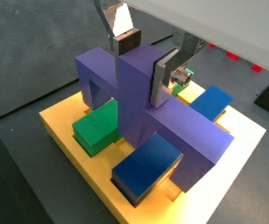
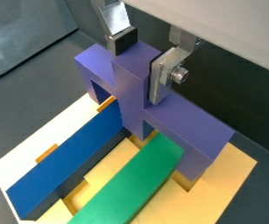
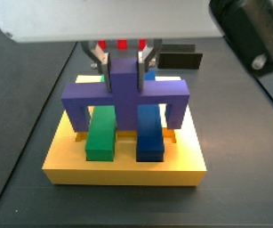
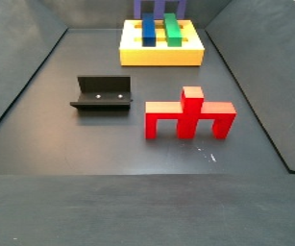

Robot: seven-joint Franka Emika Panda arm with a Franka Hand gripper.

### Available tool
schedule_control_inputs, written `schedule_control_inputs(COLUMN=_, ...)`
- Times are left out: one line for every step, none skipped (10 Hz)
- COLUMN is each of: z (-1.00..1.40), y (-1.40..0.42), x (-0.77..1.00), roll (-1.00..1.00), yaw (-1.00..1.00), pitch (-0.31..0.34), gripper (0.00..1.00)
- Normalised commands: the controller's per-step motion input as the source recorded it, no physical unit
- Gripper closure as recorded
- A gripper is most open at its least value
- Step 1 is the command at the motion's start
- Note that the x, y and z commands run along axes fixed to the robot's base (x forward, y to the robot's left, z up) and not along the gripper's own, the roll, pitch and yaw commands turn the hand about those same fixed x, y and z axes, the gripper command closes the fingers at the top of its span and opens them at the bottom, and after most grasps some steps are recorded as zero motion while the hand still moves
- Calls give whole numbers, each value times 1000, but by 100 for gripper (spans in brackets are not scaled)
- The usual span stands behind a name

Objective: Pick up the purple object. Move up. Move to above the board. Insert the purple object.
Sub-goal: Insert the purple object.

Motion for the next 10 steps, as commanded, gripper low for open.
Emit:
schedule_control_inputs(z=-254, y=-86, x=-51, roll=189, yaw=0, pitch=-83, gripper=100)
schedule_control_inputs(z=-306, y=-74, x=-14, roll=146, yaw=0, pitch=-91, gripper=100)
schedule_control_inputs(z=-354, y=0, x=0, roll=117, yaw=0, pitch=-60, gripper=100)
schedule_control_inputs(z=-226, y=0, x=0, roll=56, yaw=0, pitch=-1, gripper=100)
schedule_control_inputs(z=57, y=0, x=40, roll=47, yaw=29, pitch=0, gripper=100)
schedule_control_inputs(z=126, y=0, x=43, roll=20, yaw=20, pitch=3, gripper=100)
schedule_control_inputs(z=431, y=0, x=-109, roll=84, yaw=0, pitch=0, gripper=100)
schedule_control_inputs(z=389, y=-111, x=-20, roll=120, yaw=14, pitch=0, gripper=100)
schedule_control_inputs(z=0, y=-9, x=0, roll=94, yaw=57, pitch=0, gripper=100)
schedule_control_inputs(z=-217, y=0, x=0, roll=33, yaw=51, pitch=0, gripper=100)
